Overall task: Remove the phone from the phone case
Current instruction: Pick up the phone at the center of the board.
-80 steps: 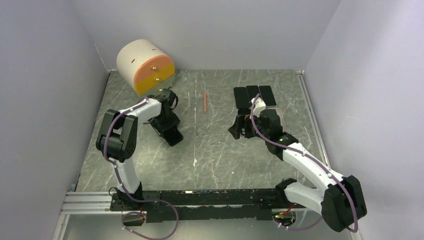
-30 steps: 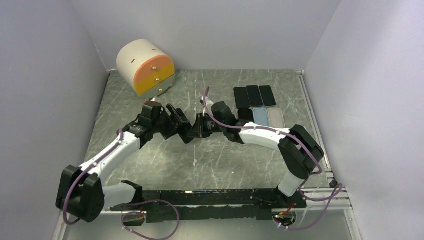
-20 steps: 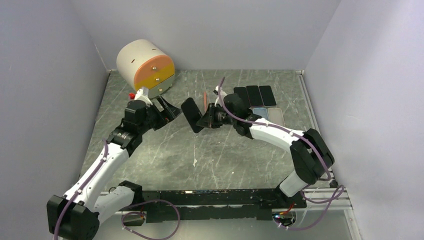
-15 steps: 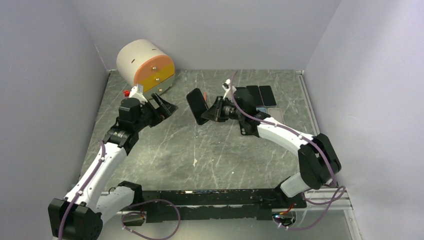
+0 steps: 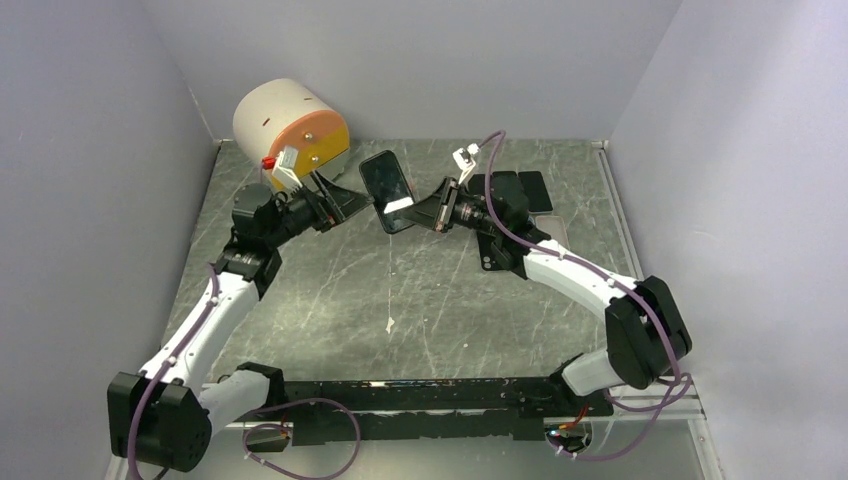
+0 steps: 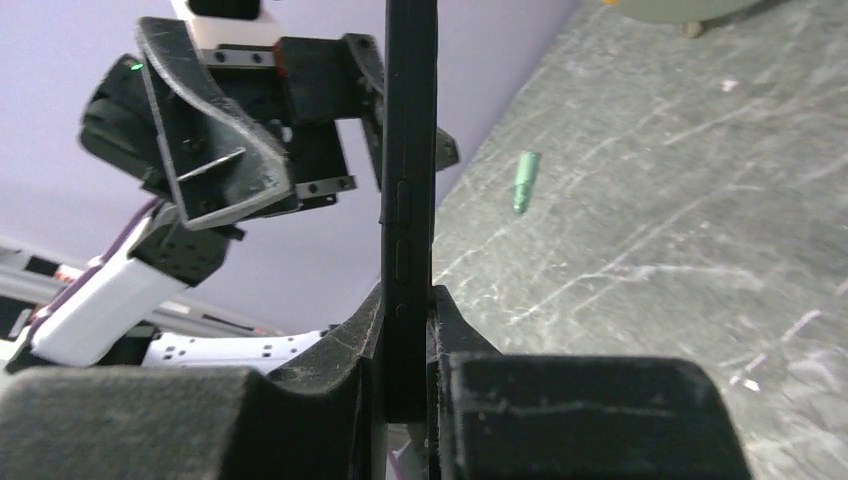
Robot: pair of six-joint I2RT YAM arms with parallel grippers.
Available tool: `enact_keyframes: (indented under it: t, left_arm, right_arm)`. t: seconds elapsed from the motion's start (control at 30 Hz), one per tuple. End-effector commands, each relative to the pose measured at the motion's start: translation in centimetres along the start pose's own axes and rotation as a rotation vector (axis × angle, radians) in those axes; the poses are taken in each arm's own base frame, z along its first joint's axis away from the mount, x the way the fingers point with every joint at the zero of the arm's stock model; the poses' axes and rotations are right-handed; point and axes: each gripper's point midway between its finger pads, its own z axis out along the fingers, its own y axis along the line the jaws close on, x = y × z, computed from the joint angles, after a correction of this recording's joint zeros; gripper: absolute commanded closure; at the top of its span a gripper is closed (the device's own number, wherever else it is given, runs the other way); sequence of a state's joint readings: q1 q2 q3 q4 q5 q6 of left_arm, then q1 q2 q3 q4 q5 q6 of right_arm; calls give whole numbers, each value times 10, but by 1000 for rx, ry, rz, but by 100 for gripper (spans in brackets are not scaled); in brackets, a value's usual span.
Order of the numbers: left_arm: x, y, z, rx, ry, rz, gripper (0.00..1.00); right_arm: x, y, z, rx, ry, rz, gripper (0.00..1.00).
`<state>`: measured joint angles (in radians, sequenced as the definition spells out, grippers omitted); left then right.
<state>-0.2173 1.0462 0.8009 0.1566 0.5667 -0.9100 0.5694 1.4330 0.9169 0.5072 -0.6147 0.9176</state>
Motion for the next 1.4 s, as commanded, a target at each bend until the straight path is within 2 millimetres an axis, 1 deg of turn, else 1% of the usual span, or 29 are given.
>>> enact_keyframes:
  t: [0.0, 0.07, 0.27, 0.43, 0.47, 0.5, 0.6, 0.67, 0.7, 0.8, 0.87, 0.97, 1.07, 1.17, 1.27, 1.37]
  left_arm:
    - [-17, -37, 2, 156, -16, 31, 13]
    - [-18, -39, 5, 175, -17, 12, 15]
    - [-26, -56, 12, 270, -10, -4, 22]
    - [-30, -65, 13, 302, 0, 7, 34]
    - [-31, -65, 13, 305, 0, 4, 39]
    - [-31, -65, 13, 310, 1, 1, 46]
    - [-30, -68, 12, 321, 9, -8, 73]
    - [-31, -69, 11, 320, 5, -17, 92]
    - [-32, -69, 10, 314, -1, -24, 97]
    - [-36, -66, 10, 280, -28, -52, 98]
    - [-41, -60, 10, 237, -63, -85, 98]
    - [-47, -51, 11, 197, -120, -173, 97]
    - [-54, -48, 13, 219, -173, -271, 98]
    - [-64, -47, 11, 228, -231, -345, 98]
    - [-73, -49, 9, 220, -278, -363, 97]
    - [-77, -51, 6, 204, -308, -372, 97]
  right_arm:
    - [-23, 61, -3, -241, -60, -83, 100]
    - [-21, 66, -3, -267, -40, -82, 100]
    - [-13, 79, -1, -342, 1, -82, 99]
    - [-7, 88, 0, -409, 48, -83, 98]
    - [-5, 89, 0, -417, 62, -86, 98]
    - [-4, 90, 0, -423, 72, -89, 98]
    - [-3, 90, 0, -421, 75, -90, 96]
    - [-4, 89, 1, -415, 68, -93, 91]
    - [-5, 89, 1, -411, 64, -96, 85]
    - [-8, 88, 1, -397, 39, -104, 65]
    - [-9, 87, 1, -386, 24, -111, 55]
    - [-5, 88, 2, -368, 9, -139, 45]
    - [-1, 88, 3, -344, -11, -162, 40]
    - [2, 87, 1, -329, -38, -166, 38]
    - [3, 87, -1, -328, -53, -160, 38]
    - [4, 90, -1, -334, -57, -166, 38]
